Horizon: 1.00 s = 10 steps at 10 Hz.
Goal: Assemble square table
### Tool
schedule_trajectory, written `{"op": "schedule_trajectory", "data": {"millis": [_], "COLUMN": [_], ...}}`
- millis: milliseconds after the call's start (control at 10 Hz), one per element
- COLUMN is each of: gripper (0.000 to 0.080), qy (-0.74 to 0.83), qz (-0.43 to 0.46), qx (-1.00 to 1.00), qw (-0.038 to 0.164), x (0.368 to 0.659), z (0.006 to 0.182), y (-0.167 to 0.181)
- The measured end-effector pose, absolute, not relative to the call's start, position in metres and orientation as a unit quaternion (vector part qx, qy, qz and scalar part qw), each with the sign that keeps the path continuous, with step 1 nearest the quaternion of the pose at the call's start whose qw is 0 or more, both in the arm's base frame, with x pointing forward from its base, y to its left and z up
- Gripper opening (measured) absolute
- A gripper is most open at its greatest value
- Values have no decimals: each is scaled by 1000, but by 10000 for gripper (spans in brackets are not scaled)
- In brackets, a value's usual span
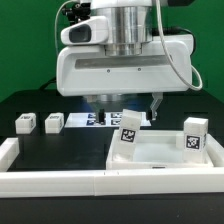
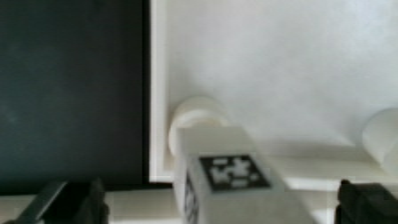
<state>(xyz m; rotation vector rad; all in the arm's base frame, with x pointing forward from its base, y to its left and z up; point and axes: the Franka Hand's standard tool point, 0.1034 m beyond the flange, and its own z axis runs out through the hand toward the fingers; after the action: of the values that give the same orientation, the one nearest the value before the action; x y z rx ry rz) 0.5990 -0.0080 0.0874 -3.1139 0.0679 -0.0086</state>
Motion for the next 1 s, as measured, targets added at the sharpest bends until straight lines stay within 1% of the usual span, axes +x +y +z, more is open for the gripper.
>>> {"op": "schedule_trajectory", "data": {"millis": [500,600,700,800,900,1000], "gripper": [649,553,553,370,290,290], "qy": [27,27,27,28,29,29], "qz": [-4,-3,-3,-3,-3,-3], "qx": [-1000,-1000,-1000,-1000,-1000,-1000], "qw": [12,12,12,12,12,12], "x": [600,599,599,598,598,598], "z": [85,85,85,84,84,84], "y": [-12,-12,-12,-14,-14,-15]}}
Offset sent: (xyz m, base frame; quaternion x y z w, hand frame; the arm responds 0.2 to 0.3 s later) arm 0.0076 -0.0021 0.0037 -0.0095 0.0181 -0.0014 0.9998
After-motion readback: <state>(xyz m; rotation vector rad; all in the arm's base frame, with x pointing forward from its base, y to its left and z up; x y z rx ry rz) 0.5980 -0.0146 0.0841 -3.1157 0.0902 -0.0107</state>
